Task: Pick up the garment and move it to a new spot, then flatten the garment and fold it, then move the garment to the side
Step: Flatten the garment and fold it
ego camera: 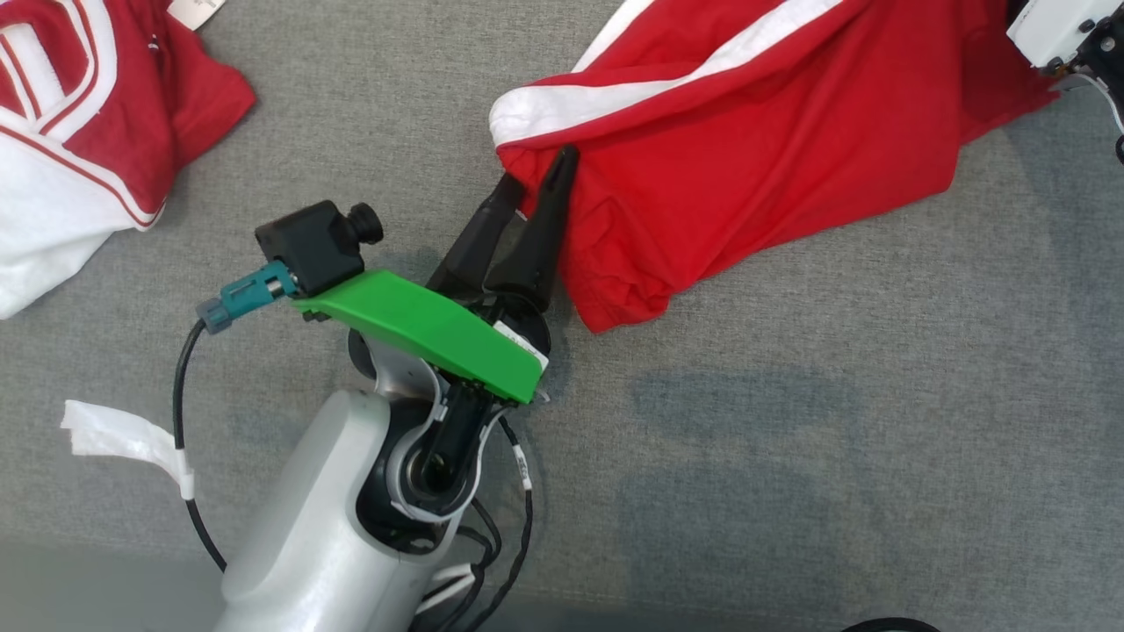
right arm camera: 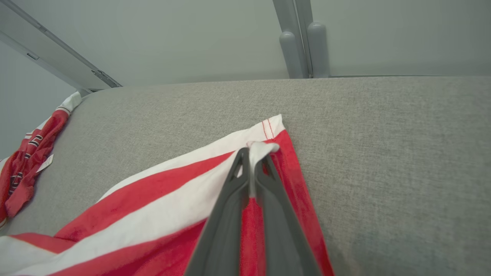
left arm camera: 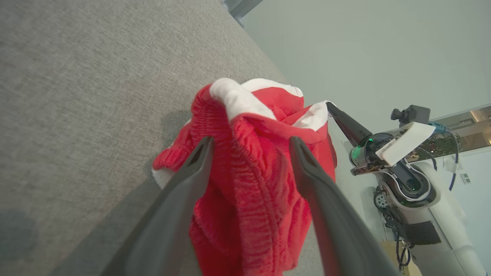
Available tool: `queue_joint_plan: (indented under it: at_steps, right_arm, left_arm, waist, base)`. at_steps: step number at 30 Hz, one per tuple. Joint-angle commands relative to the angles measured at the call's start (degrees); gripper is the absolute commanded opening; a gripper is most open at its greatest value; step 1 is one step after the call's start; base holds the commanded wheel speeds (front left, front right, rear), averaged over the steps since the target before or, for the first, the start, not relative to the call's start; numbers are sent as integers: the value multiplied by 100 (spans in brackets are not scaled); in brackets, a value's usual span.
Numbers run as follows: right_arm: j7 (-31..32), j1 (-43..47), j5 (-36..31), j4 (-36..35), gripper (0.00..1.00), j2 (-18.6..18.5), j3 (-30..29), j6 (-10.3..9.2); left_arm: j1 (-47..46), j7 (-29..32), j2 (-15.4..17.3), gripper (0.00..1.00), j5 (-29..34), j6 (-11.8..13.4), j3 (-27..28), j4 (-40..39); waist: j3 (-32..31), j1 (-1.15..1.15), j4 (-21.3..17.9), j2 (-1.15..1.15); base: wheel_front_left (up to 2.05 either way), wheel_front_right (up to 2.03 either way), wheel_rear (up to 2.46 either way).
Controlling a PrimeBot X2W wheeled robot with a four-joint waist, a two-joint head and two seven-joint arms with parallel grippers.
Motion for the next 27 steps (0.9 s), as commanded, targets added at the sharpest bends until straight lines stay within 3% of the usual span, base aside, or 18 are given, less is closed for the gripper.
queue_joint_plan:
  at_steps: [1, 15, 27]
  right_arm:
    - [-51, -92, -51, 79, 0, -29, 17, 0]
    - [-297, -607, -651, 1064, 0, 127, 222, 0]
    - [-844, -700, -744, 947, 0, 115, 646, 0]
  left_arm:
    - [92, -11, -14, 100, -27, 4, -29, -42]
    - [354, -69, -73, 100, -100, -81, -281, -50]
    - [316, -189, -33, 100, 120, -166, -445, 143]
  waist:
    - [-13, 0, 49, 0]
    - [-34, 0, 229, 0]
    - [-94, 0, 321, 0]
  base:
    - [0, 0, 0]
    - [0, 0, 0]
    - [0, 0, 0]
